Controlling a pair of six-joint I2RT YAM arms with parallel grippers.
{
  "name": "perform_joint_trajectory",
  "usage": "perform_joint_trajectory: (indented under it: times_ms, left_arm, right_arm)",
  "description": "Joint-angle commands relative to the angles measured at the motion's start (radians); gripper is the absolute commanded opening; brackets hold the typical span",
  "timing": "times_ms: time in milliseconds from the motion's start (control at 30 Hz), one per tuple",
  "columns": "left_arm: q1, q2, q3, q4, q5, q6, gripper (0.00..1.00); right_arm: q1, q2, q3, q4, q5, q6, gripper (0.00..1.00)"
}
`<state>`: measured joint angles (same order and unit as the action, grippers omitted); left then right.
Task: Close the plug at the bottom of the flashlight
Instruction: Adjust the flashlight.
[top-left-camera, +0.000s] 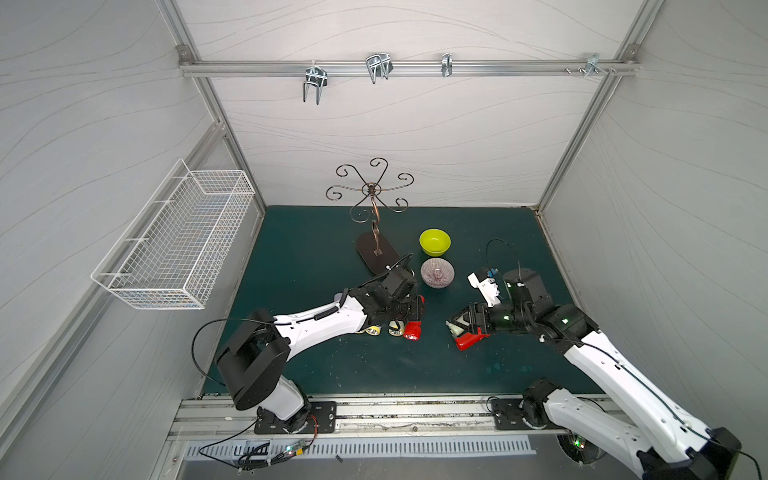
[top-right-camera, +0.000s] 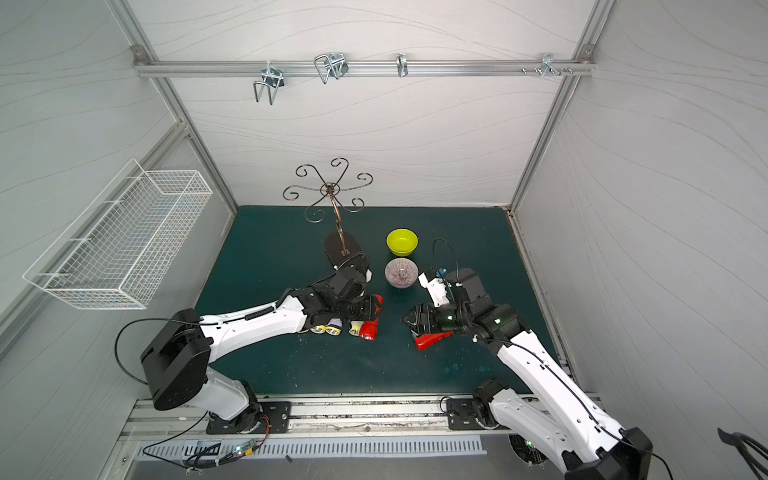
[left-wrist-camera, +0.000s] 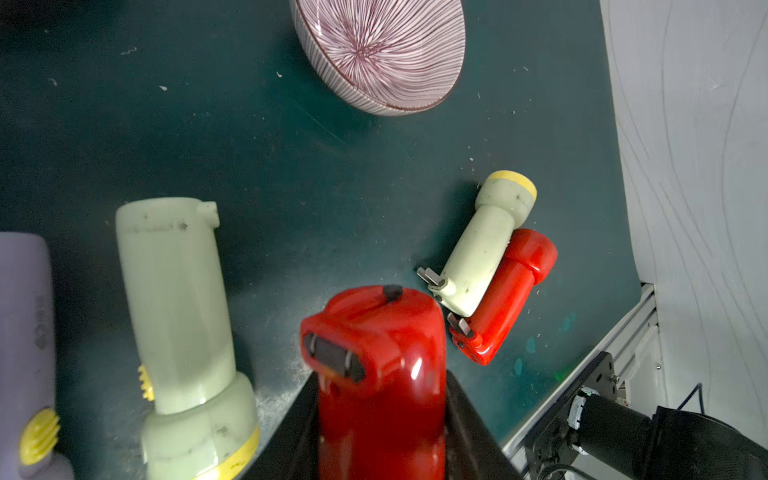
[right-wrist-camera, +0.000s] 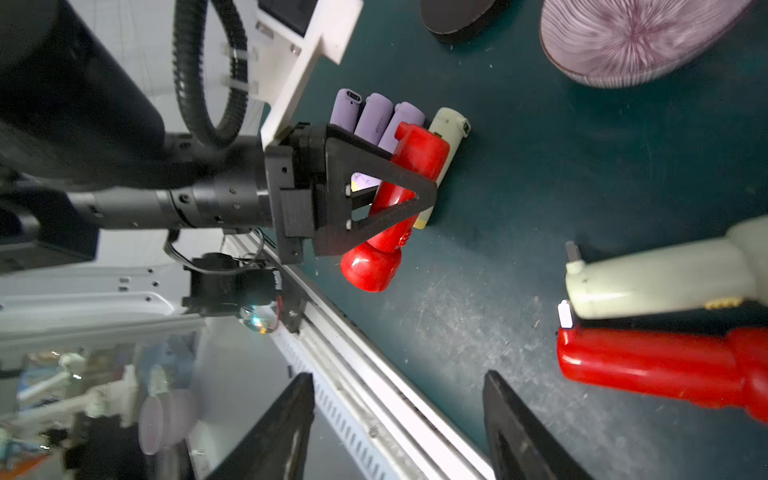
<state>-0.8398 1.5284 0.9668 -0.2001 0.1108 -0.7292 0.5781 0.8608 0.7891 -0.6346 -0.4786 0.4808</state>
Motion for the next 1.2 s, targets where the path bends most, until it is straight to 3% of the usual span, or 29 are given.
perform_joint_trajectory:
  times_ms: [0, 300, 833, 1033, 1167]
  left_arm:
    - [-0.003, -0.045, 0.050, 0.109, 0.015, -0.050, 0.00]
    - [-0.004, -0.108, 0.033, 0.210, 0.040, -0.108, 0.00]
    - [-0.003, -0.147, -0.013, 0.271, 0.076, -0.144, 0.00]
    - [-0.003, -0.157, -0.015, 0.277, 0.074, -0.146, 0.00]
    - [-0.002, -0.155, -0.007, 0.274, 0.084, -0.145, 0.00]
  right_arm:
    - [0.020, -0.005, -0.029, 0.130, -0.061, 0.081, 0.74]
    - [0.215, 0.139, -0.005, 0.230, 0.096, 0.136, 0.79]
    - [0.228, 0.267, 0.036, 0.389, 0.152, 0.192, 0.77]
    - [0.228, 0.297, 0.052, 0.393, 0.140, 0.194, 0.66]
    - [0.228, 0.303, 0.039, 0.417, 0.131, 0.203, 0.49]
